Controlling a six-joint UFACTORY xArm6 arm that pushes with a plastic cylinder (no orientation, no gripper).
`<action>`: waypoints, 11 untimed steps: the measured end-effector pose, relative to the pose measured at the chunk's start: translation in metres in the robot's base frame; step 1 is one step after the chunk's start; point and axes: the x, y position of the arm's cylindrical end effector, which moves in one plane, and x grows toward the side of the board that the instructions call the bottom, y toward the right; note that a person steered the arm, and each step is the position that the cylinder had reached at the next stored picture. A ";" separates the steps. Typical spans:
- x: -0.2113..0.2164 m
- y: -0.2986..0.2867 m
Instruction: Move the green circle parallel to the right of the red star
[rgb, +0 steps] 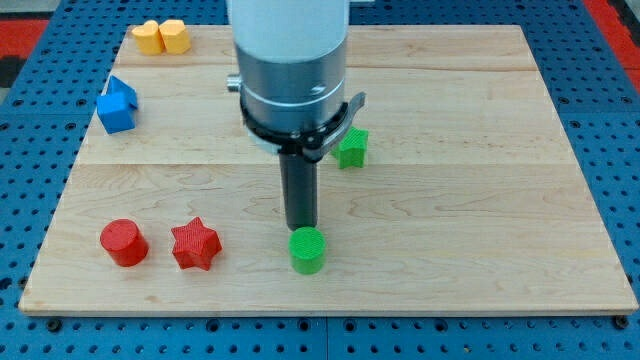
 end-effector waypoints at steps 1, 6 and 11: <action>-0.014 0.015; 0.004 0.089; 0.040 0.039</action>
